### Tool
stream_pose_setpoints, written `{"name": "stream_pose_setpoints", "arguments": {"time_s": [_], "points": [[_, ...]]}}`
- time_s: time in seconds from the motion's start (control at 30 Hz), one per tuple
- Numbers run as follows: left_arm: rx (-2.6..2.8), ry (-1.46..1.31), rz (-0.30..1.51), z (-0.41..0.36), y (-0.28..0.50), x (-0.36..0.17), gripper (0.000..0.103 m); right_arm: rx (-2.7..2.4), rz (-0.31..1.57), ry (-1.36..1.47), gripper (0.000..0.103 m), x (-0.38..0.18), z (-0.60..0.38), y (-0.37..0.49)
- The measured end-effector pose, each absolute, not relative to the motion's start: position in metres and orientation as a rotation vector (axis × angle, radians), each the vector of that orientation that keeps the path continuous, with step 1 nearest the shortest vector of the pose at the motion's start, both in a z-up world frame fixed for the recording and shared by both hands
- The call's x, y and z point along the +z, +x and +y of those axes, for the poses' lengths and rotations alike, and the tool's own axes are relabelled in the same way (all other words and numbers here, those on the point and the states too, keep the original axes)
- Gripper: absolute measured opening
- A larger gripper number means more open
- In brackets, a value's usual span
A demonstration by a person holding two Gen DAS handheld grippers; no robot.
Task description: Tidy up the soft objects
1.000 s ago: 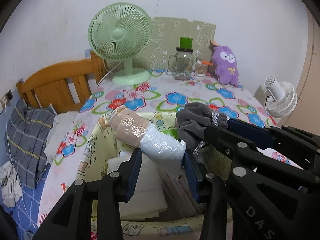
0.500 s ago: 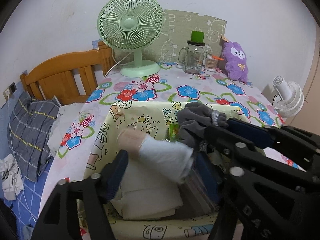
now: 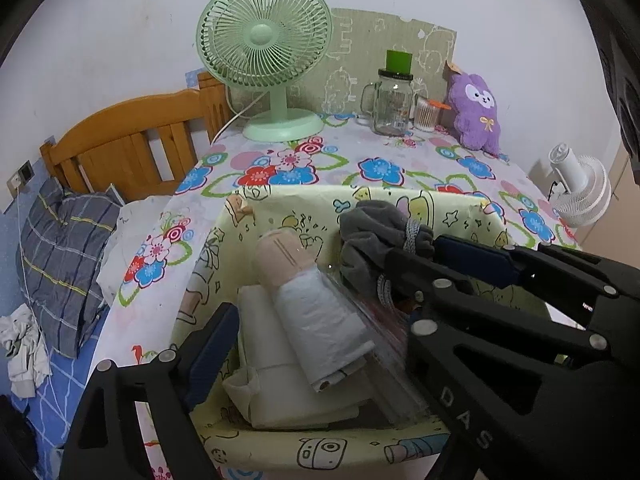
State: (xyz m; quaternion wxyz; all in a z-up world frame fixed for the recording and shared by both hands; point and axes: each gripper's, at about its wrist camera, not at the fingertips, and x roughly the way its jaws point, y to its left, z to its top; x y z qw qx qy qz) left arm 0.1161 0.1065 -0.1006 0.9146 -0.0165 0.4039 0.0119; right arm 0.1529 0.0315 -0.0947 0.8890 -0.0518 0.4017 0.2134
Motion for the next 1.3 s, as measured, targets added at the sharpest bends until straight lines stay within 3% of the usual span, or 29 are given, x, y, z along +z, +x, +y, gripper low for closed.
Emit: {"name": "stream_pose_setpoints", "arguments": {"time_s": [0.1, 0.43, 0.93, 1.3], "points": [[0.028, -0.024, 0.831, 0.105, 0.115, -0.100, 0.090, 0.440, 0.859, -0.095, 0.066, -0.097, 0.030, 0.155], [0.040, -0.021, 0.807, 0.101, 0.109, -0.092, 0.096, 0.432, 0.821, -0.088, 0.083, -0.086, 0.021, 0.144], [0.069, -0.008, 0.743, 0.093, 0.095, -0.069, 0.103, 0.345, 0.712, -0.067, 0.098, -0.060, 0.002, 0.125], [0.055, 0.001, 0.698, 0.073, 0.081, -0.051, 0.103, 0.312, 0.684, -0.012, 0.100, -0.044, -0.023, 0.110]]}}
